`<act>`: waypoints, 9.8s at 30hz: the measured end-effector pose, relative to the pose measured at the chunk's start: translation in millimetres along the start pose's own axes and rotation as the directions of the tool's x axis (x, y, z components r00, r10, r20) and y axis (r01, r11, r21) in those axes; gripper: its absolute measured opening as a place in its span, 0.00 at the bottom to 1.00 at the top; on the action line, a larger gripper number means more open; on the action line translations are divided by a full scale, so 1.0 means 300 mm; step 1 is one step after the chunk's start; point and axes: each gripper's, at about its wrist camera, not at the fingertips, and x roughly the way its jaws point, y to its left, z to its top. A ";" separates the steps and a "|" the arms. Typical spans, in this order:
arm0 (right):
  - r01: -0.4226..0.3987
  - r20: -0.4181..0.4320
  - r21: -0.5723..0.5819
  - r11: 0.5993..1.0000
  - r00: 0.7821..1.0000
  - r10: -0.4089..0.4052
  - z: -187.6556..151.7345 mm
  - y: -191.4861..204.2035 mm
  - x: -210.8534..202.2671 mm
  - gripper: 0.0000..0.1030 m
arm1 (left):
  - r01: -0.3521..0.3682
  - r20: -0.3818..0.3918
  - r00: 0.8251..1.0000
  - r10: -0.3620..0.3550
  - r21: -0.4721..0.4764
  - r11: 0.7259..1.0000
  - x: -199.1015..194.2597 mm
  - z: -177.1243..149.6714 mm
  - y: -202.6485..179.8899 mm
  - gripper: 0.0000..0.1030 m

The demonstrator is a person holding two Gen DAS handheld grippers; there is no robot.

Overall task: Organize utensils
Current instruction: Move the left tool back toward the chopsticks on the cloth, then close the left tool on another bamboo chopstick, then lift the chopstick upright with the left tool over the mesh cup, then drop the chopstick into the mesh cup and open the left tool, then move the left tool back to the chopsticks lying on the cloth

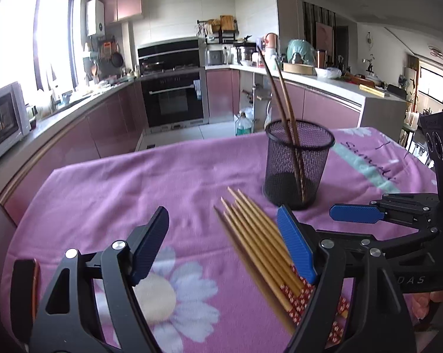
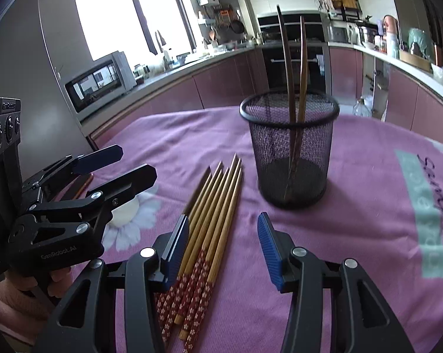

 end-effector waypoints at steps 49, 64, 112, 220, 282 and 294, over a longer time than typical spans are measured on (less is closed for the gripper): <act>0.106 -0.145 -0.041 0.994 0.983 -0.111 -0.036 0.009 0.130 0.26 | 0.142 -0.295 0.943 -0.151 -0.052 0.988 0.229 -0.116 0.001 0.42; 0.132 -0.156 -0.079 0.988 0.977 -0.143 0.000 0.015 0.178 0.25 | 0.165 -0.309 0.935 -0.173 -0.052 0.985 0.269 -0.103 0.012 0.26; 0.112 -0.122 -0.075 0.991 0.985 -0.121 0.006 0.032 0.138 0.05 | 0.101 -0.311 0.942 -0.125 -0.091 0.991 0.279 -0.107 0.016 0.13; 0.082 0.106 0.053 0.995 0.990 -0.087 0.394 -0.182 -0.003 0.08 | 0.292 -0.055 0.954 -0.296 -0.073 0.954 0.332 0.455 -0.083 0.08; 0.045 -0.167 -0.075 0.996 0.984 -0.058 -0.038 0.030 0.126 0.28 | 0.225 -0.283 0.929 -0.239 -0.081 0.971 0.200 -0.144 -0.021 0.45; 0.063 -0.167 -0.065 0.996 0.983 -0.073 -0.042 0.004 0.120 0.25 | 0.205 -0.299 0.932 -0.204 -0.029 0.978 0.204 -0.141 -0.023 0.36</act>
